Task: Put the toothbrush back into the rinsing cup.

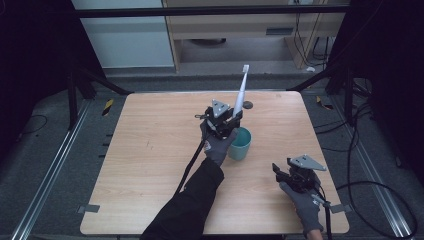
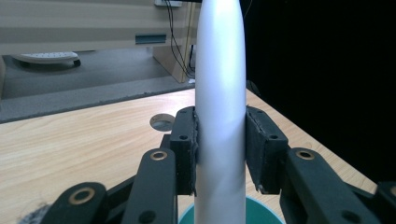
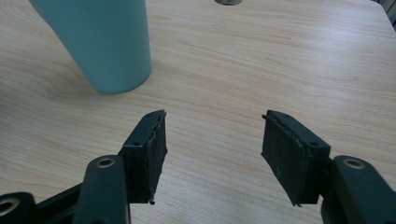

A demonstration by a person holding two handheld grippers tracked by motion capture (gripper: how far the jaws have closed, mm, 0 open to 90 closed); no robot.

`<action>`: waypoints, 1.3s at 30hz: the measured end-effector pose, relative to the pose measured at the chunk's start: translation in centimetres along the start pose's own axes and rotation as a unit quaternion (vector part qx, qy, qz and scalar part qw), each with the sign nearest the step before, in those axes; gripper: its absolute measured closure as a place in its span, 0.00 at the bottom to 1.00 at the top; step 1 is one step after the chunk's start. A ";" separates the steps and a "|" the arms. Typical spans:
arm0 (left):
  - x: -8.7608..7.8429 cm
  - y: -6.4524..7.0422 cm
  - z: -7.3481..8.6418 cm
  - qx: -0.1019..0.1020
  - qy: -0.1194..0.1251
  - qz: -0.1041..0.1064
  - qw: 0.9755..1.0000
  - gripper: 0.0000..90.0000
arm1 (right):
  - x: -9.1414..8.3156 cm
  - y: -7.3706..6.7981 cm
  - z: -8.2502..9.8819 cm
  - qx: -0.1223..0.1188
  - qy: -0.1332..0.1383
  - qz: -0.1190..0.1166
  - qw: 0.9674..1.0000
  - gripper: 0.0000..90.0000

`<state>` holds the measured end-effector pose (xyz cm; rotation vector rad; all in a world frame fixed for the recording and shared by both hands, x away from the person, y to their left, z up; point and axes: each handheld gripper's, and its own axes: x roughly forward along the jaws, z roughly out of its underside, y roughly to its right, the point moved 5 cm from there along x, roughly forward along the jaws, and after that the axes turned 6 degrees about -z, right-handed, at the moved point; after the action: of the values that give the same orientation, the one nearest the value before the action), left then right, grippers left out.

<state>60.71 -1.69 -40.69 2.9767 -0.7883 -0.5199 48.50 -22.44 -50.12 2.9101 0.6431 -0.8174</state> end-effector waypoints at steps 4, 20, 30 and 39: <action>0.4 0.2 0.8 0.003 0.001 -0.008 1.000 0.73 | 0.0 0.0 0.0 -0.001 0.001 0.000 1.000 0.44; 1.2 1.0 3.8 0.015 -0.004 -0.026 1.000 0.73 | 0.1 0.1 0.1 -0.005 0.001 0.001 1.000 0.44; 1.6 0.8 5.2 0.024 -0.008 -0.030 0.999 0.73 | 0.1 0.0 0.1 -0.003 -0.002 -0.001 1.000 0.44; 1.6 0.7 5.8 0.029 -0.017 -0.023 0.999 0.73 | 0.1 0.1 0.0 -0.007 -0.001 0.001 1.000 0.44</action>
<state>59.78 -2.70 -46.62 3.0532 -0.7513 -0.5621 48.57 -22.50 -50.20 2.8967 0.6434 -0.8120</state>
